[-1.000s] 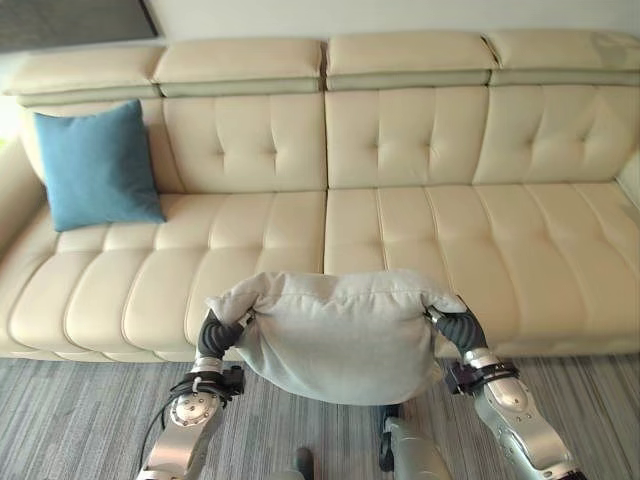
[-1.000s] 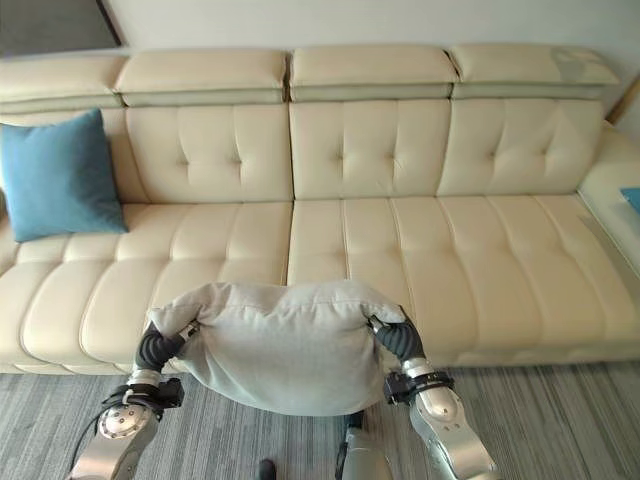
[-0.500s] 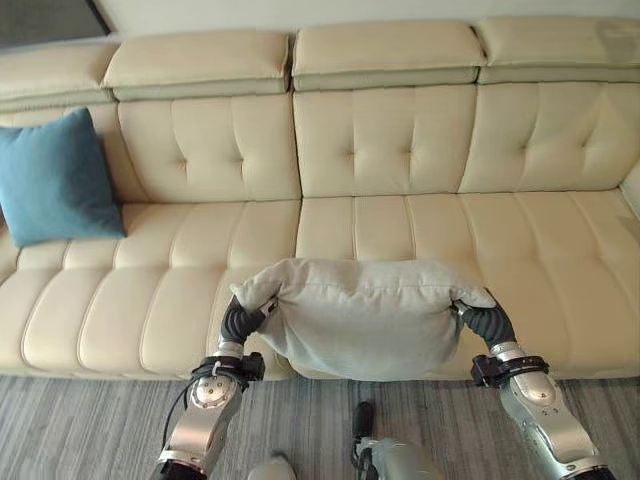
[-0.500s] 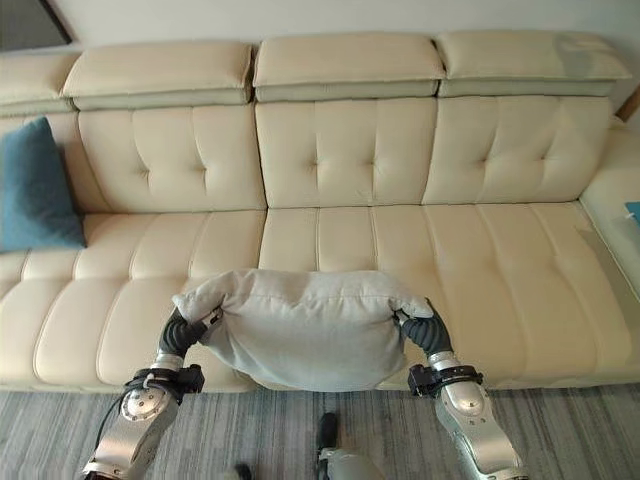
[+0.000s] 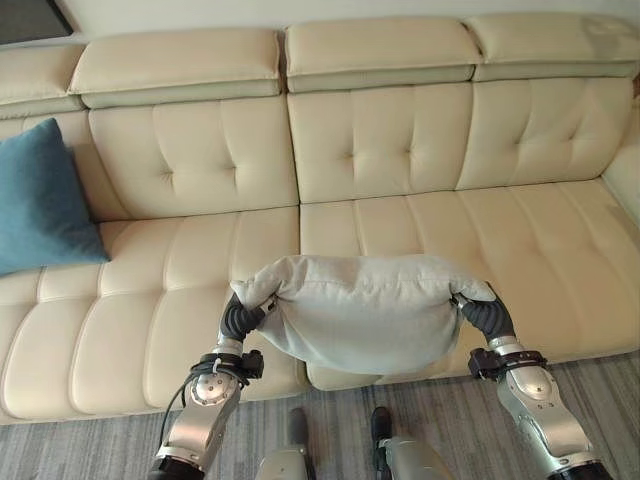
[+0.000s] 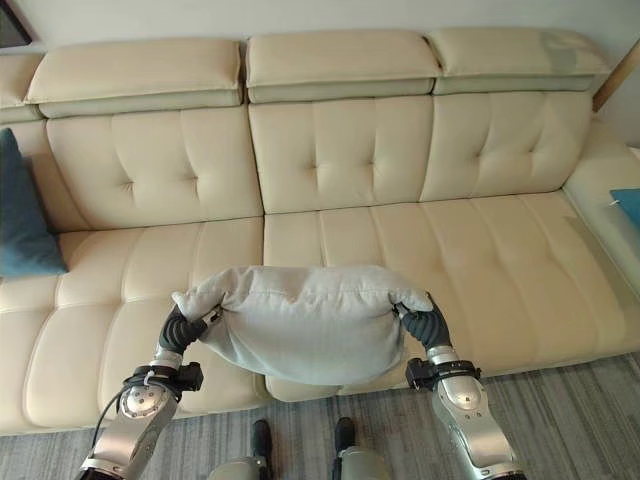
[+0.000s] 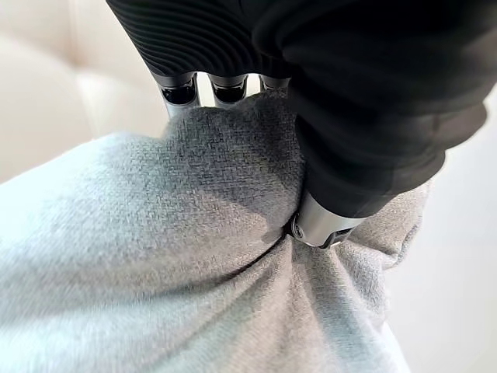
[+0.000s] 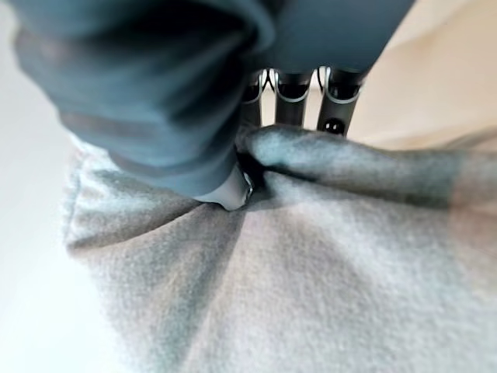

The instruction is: Pick up all the scattered cushions and arrange them neatly on the sofa.

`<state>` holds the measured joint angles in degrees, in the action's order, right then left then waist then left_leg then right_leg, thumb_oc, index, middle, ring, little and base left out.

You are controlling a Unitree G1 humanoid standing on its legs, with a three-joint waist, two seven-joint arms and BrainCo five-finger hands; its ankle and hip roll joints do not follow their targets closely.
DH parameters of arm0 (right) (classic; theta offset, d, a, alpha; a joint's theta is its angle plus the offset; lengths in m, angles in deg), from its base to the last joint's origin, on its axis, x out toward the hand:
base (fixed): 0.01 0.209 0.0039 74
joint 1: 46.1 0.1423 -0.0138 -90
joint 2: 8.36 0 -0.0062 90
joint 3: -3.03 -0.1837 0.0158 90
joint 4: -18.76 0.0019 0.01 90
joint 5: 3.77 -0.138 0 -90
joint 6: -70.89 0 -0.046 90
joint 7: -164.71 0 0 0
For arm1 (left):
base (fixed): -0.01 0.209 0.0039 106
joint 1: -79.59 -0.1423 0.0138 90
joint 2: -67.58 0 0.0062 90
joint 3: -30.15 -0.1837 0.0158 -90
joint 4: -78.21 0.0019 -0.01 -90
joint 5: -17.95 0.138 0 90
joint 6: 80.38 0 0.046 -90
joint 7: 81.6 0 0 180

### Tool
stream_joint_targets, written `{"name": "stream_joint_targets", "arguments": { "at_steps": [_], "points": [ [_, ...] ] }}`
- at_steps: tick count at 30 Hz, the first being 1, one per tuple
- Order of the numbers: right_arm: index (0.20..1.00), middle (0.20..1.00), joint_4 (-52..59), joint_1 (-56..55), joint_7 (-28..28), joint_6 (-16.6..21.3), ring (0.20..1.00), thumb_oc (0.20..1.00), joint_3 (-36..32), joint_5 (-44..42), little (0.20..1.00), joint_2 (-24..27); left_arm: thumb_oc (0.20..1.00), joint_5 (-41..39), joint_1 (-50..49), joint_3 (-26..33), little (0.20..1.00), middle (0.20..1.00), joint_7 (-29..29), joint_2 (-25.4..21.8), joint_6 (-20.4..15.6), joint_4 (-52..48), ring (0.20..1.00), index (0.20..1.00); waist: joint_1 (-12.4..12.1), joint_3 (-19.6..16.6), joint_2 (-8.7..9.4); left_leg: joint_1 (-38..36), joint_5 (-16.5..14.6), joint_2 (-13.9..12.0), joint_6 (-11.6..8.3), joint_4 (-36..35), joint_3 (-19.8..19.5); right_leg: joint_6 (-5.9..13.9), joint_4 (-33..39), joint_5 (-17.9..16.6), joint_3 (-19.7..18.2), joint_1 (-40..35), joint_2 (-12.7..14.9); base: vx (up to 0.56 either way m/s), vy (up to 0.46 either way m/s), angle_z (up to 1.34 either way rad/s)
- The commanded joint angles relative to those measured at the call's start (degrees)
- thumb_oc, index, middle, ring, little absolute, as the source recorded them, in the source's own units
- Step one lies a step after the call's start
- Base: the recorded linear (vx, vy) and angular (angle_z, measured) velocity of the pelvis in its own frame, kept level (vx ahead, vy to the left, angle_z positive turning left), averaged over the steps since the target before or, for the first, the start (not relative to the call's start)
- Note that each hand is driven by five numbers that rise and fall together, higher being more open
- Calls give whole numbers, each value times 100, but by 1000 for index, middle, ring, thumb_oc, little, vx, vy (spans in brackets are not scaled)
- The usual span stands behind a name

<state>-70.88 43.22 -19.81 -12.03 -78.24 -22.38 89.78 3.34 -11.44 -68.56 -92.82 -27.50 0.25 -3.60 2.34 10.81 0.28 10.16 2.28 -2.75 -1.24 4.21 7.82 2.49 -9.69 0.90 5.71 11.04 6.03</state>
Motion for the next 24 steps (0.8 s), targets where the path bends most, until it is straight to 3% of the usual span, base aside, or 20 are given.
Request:
{"name": "stream_joint_targets", "arguments": {
  "at_steps": [1, 6, 9, 14, 18, 24],
  "points": [
    [200, 200, 485, 926, -123, 654, 200, 200, 93, 61, 200, -176, 200, 199, 598, 319, 200, 200, -369, -395, -632, -299, 200, 200, -194, -255, 300, 411, -946, -184, -59, 1000, -36, 545, 581, -359, -291, -188, 628, 11, 53, -3],
    [200, 200, 296, 1697, -380, 748, 200, 200, 383, 80, 200, -293, 200, 321, 1391, 125, 200, 200, -713, -562, -704, -42, 200, 200, -218, -235, 320, 647, -920, -77, -27, 1014, -54, 563, 648, -503, -321, 15, 672, -23, 39, 4],
    [200, 200, -87, 2904, -778, 837, 200, 200, 814, 98, 200, -538, 200, 330, 2443, -139, 200, 200, -1142, -717, -780, 345, 200, 200, -283, -200, 353, 807, -833, -29, -42, 894, -54, 577, 765, -665, -314, 222, 668, -38, 2, 5],
    [200, 200, -684, 4017, -1144, 804, 200, 200, 1180, 295, 200, -501, 200, 308, 3423, -452, 200, 200, -1399, -992, -819, 871, 200, 200, -354, -129, 367, 969, -688, 7, -80, 731, -70, 602, 886, -812, -267, 429, 677, -6, -5, 1],
    [200, 200, -2182, 5454, -1603, 726, 200, 200, 1550, 121, 200, -498, 200, 8, 4969, -1148, 200, 200, -1563, -1261, -798, 2132, 200, 200, -455, 50, 329, 1318, -478, 19, -171, 605, -141, 650, 997, -985, -198, 836, 671, -47, -48, 9],
    [200, 200, -3700, 6628, -1782, 753, 200, 200, 1708, -385, 200, -362, 200, -181, 6106, -1599, 200, 200, -1636, -1364, -783, 3123, 200, 200, -533, 255, 279, 1893, -273, 27, -250, 549, -266, 706, 1063, -1142, -139, 1419, 626, -58, -54, 1]
  ]
}}
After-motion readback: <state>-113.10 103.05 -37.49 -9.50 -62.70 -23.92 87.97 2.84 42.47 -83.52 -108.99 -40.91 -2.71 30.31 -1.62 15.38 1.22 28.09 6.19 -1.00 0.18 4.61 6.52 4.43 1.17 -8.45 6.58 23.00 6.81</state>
